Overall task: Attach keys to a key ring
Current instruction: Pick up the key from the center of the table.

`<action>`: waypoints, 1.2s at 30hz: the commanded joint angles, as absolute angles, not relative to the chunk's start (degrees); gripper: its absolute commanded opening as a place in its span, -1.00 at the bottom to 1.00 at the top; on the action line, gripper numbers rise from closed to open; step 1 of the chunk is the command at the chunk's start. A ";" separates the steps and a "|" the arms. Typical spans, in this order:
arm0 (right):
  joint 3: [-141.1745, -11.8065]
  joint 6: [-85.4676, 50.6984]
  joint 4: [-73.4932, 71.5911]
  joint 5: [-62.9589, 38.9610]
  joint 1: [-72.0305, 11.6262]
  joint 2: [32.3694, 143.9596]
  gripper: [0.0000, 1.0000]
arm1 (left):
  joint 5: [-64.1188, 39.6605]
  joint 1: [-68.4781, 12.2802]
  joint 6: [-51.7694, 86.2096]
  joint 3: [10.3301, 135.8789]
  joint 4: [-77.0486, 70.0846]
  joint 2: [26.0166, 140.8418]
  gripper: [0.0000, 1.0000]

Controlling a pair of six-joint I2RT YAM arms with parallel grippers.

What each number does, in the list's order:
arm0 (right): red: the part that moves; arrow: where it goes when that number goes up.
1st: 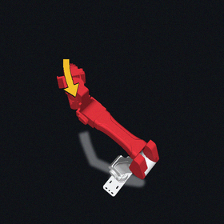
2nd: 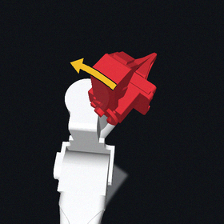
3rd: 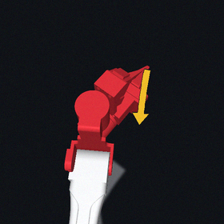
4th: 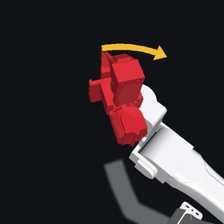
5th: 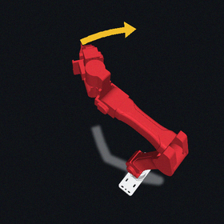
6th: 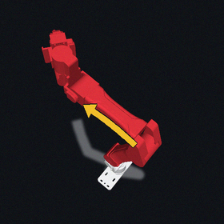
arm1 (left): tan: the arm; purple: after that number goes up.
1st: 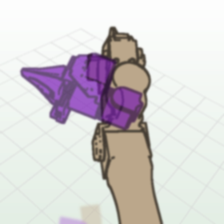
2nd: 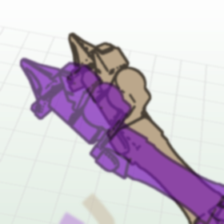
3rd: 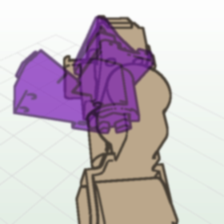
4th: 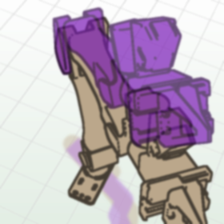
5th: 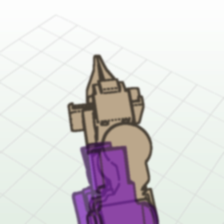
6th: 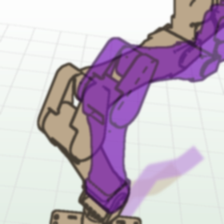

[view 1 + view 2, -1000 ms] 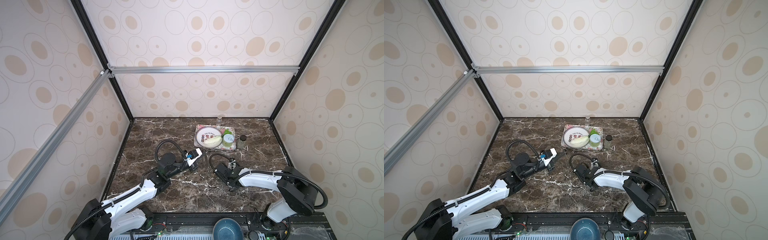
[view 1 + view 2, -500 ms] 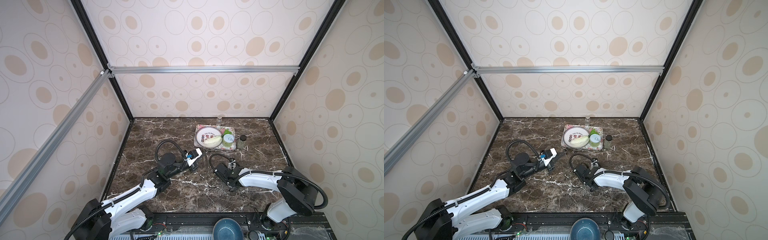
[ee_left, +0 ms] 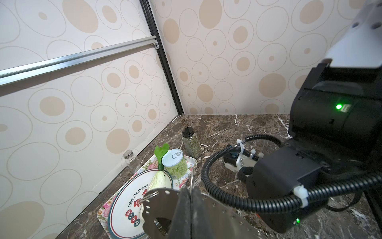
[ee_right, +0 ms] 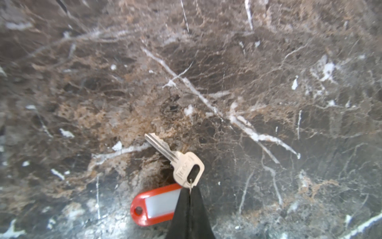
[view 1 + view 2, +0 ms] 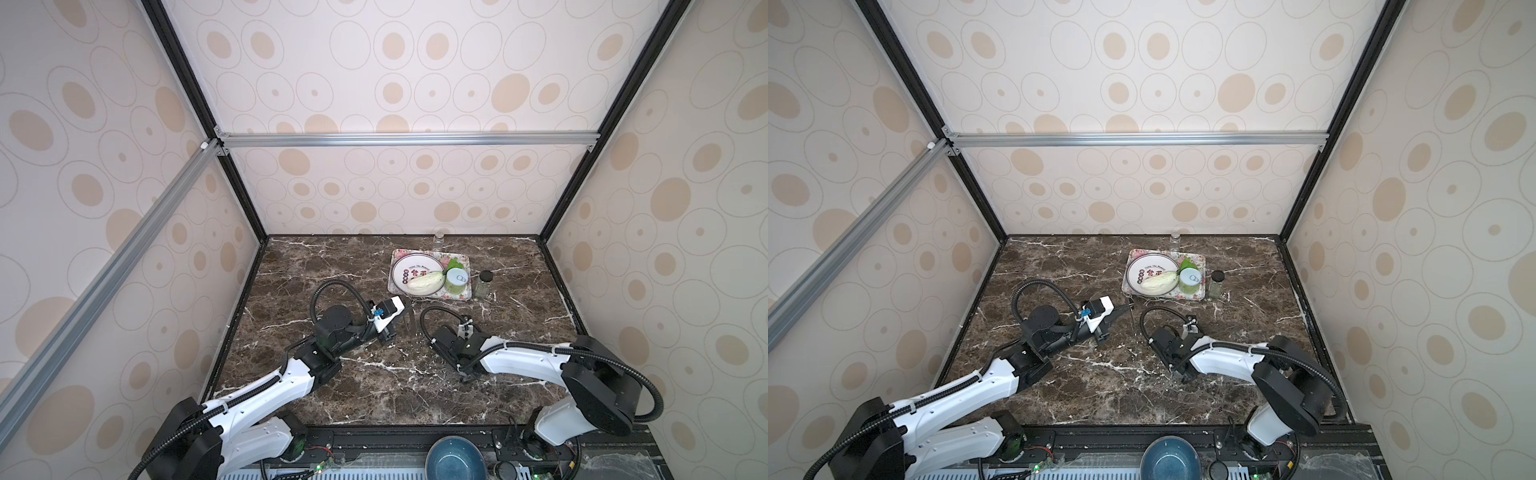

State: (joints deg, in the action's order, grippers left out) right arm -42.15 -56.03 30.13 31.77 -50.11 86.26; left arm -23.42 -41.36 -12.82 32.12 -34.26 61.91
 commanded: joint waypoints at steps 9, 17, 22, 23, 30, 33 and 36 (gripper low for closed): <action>-33.96 -41.40 20.21 29.57 -50.41 69.19 -1.00 | -23.50 -41.74 -12.48 32.61 -37.88 61.06 -1.00; -24.13 -31.73 6.03 23.44 -50.45 51.96 -1.00 | -23.57 -41.67 -12.66 32.68 -38.19 61.56 -1.00; -23.78 -26.10 3.84 19.84 -50.42 46.37 -1.00 | -24.06 -41.71 -12.66 32.98 -38.19 62.39 -1.00; -23.95 -24.96 3.45 18.66 -50.42 45.67 -1.00 | -24.23 -41.71 -12.73 33.06 -38.08 62.50 -1.00; -20.12 -18.58 -5.09 9.30 -50.44 40.54 -1.00 | -24.71 -41.70 -13.79 33.26 -37.35 62.55 -1.00; -17.31 -17.44 -10.62 3.42 -50.45 38.22 -1.00 | -24.79 -41.69 -14.01 33.13 -37.35 62.49 -1.00; -15.31 -16.90 -15.90 -3.33 -50.44 37.07 -1.00 | -25.21 -41.67 -14.15 33.05 -37.53 62.56 -1.00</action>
State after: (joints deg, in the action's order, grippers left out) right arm -16.58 -19.35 -8.19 4.58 -50.19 38.13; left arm -24.16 -41.36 -12.91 32.12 -35.11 62.70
